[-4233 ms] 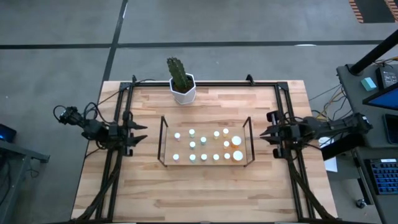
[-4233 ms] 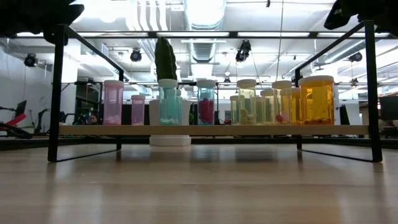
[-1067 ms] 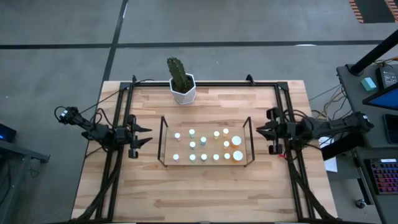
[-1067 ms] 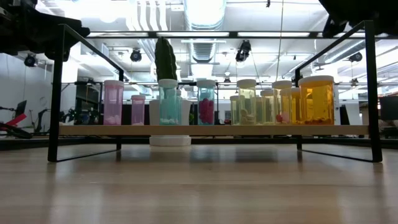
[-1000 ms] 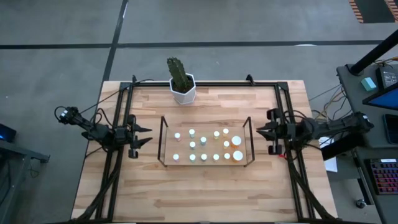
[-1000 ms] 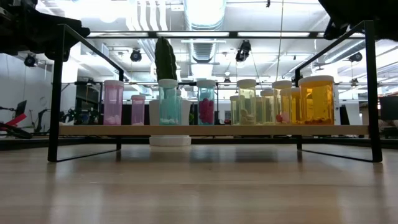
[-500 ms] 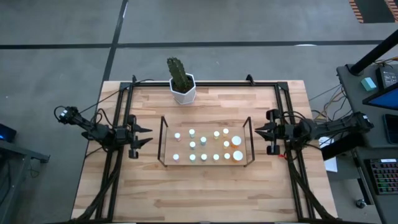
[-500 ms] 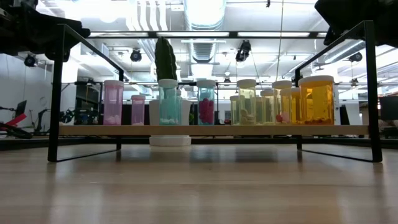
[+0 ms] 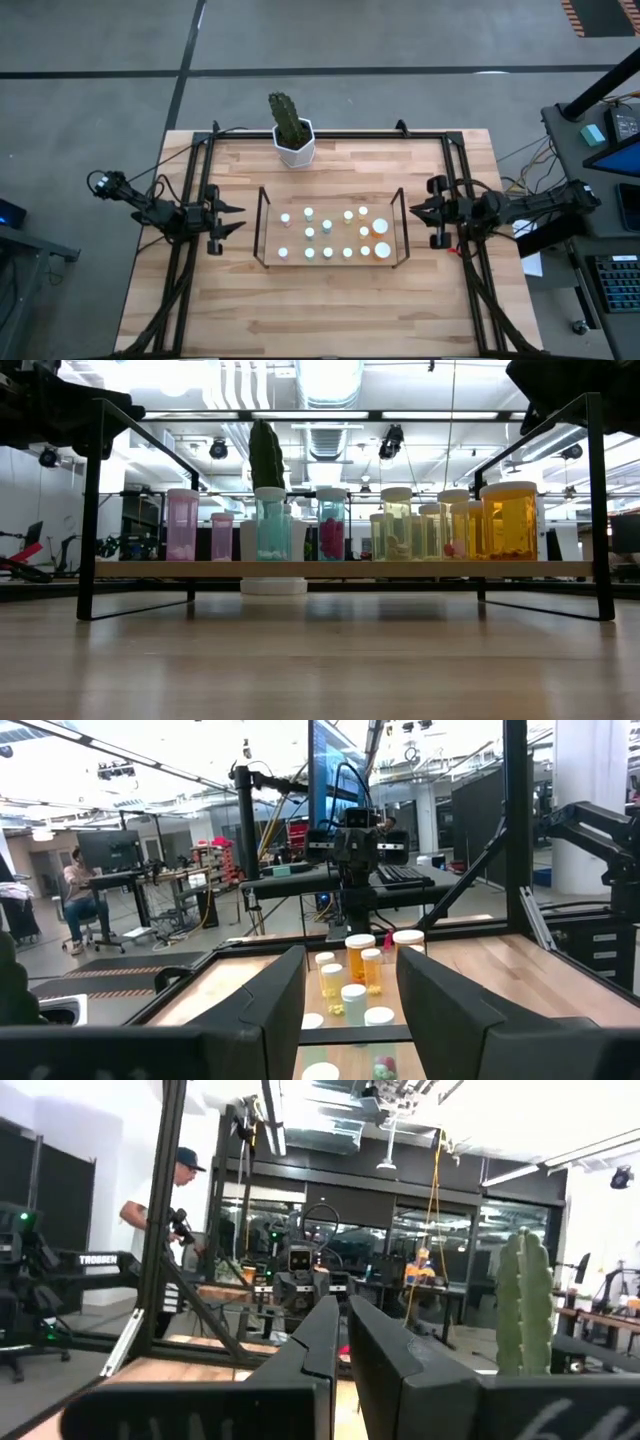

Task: Pick and place medicine bottles onto shelf by color
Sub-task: Return to Home Position

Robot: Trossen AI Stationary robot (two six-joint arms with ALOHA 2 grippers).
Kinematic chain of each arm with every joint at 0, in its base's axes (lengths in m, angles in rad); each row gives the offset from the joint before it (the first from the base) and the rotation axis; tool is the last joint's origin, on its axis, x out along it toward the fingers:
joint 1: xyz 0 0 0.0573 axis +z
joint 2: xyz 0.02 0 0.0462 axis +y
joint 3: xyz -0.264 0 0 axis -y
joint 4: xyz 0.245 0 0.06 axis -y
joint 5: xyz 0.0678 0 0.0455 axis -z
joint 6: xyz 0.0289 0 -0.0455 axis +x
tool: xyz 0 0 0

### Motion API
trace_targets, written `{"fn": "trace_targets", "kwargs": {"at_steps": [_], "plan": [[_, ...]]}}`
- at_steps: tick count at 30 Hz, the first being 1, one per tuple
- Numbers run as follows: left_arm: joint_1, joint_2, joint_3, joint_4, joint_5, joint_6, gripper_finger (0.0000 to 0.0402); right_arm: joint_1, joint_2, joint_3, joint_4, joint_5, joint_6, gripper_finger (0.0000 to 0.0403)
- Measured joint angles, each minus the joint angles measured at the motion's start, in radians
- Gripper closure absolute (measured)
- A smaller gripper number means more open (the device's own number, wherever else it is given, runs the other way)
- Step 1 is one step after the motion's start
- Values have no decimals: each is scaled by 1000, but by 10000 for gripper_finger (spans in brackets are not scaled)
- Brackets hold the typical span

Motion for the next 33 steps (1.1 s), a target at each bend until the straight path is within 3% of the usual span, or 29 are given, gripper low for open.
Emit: {"fn": "trace_targets", "kwargs": {"at_steps": [7,11,14,26,33], "plan": [[0,5,0,0,2,0,259,0,0,0,0,0,46,385],[0,5,0,0,2,0,259,0,0,0,-1,1,-82,385],[0,5,0,0,2,0,259,0,-2,0,-8,1,-73,385],[0,5,0,0,2,0,259,-90,-171,-1,-521,-4,21,385],[0,6,0,0,1,0,259,-146,-232,-2,-593,-30,32,385]]}}
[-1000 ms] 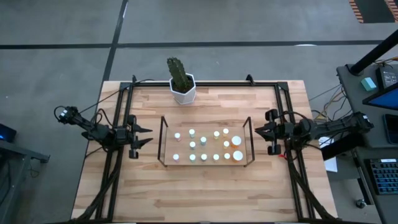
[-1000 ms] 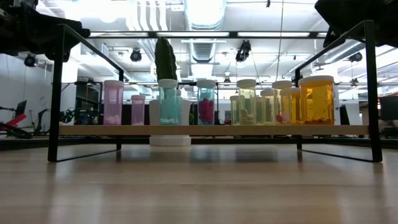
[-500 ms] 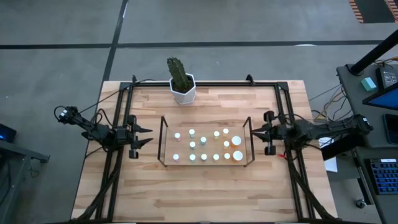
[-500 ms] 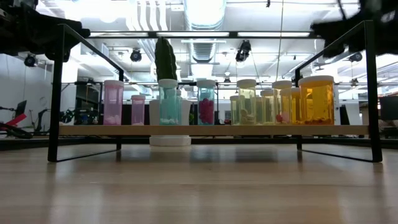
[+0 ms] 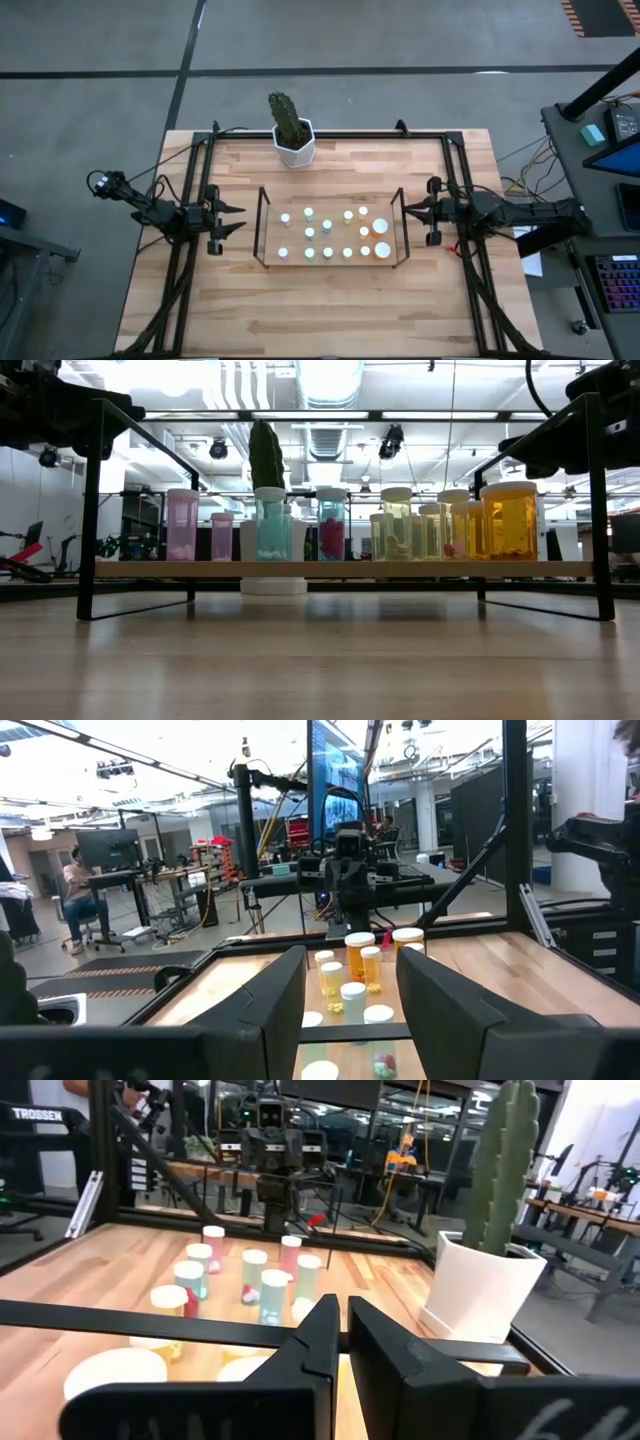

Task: Pick and place medicine bottles onto shelf by color
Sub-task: Return to Home Position

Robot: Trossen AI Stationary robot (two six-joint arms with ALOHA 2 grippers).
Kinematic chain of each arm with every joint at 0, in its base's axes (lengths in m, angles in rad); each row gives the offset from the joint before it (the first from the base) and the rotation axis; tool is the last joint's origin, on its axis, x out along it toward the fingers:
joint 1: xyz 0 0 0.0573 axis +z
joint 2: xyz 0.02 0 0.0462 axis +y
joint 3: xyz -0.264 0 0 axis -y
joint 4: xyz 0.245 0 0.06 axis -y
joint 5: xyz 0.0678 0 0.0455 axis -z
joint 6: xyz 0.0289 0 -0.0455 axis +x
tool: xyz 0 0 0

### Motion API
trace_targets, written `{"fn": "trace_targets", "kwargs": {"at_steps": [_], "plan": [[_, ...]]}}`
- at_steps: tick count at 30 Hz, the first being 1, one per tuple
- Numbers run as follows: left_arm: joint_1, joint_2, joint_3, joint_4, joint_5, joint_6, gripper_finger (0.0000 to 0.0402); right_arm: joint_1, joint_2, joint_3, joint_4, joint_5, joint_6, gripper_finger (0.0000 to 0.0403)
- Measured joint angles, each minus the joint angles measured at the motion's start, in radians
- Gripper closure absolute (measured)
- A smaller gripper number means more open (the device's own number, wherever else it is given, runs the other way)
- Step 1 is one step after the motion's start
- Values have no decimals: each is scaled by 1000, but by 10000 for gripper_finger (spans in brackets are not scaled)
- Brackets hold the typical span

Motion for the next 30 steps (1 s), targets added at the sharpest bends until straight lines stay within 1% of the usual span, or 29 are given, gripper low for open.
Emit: {"fn": "trace_targets", "kwargs": {"at_steps": [3,7,9,30], "plan": [[0,0,0,0,-1,0,259,-7,-25,0,-14,3,3,385],[0,0,0,0,-1,0,259,-11,-63,0,-19,10,-47,385],[0,0,0,0,-1,0,259,-11,-74,0,-12,10,-45,385],[0,0,0,0,-1,0,259,-10,-68,-1,-7,5,-39,385]]}}
